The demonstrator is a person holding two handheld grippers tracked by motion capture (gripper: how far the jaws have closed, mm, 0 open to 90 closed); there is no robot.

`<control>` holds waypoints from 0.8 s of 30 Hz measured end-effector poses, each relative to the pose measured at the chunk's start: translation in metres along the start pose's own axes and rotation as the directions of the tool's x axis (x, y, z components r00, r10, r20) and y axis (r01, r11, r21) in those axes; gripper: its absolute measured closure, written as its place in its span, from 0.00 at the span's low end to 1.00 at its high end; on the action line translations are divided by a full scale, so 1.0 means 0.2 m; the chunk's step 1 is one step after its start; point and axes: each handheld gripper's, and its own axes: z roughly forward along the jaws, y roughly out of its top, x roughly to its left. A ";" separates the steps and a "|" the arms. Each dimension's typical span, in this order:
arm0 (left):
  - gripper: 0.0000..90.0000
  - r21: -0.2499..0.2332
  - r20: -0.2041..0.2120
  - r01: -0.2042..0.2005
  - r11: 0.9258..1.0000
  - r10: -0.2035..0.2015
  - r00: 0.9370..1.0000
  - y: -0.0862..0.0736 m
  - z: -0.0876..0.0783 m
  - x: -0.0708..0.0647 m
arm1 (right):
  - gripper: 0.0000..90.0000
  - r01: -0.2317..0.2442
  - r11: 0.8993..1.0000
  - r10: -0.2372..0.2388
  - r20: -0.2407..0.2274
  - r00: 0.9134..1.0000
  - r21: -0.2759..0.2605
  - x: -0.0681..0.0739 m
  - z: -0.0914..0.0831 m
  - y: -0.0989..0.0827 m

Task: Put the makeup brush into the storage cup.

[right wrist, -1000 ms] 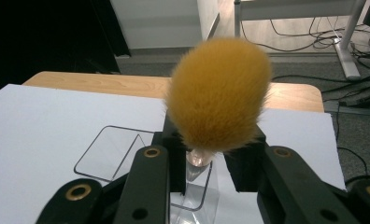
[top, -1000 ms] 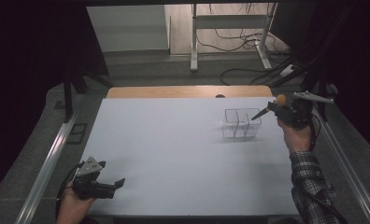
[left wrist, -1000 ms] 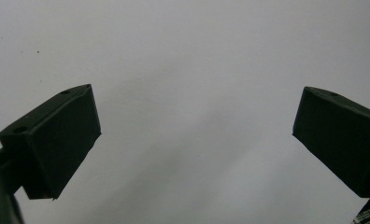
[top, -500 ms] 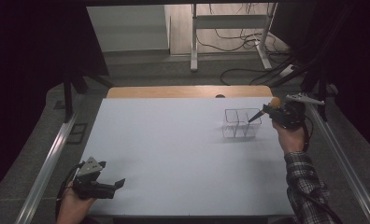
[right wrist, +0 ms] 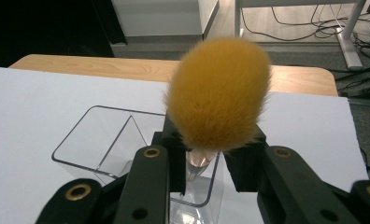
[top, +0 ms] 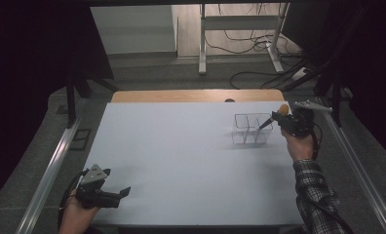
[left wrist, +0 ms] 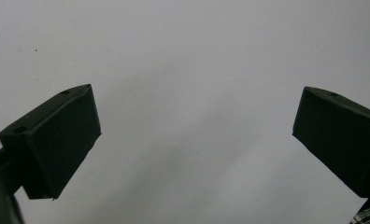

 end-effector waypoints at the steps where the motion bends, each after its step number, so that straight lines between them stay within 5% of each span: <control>1: 0.01 0.001 0.000 -0.001 1.000 0.001 1.000 0.00 0.00 0.00 | 0.79 0.001 1.000 -0.001 -0.001 1.000 0.000 0.00 0.00 0.00; 24: 0.01 0.005 -0.003 -0.004 1.000 0.004 1.000 0.00 0.00 0.00 | 0.73 0.018 0.999 -0.018 -0.010 1.000 0.039 0.00 0.05 -0.05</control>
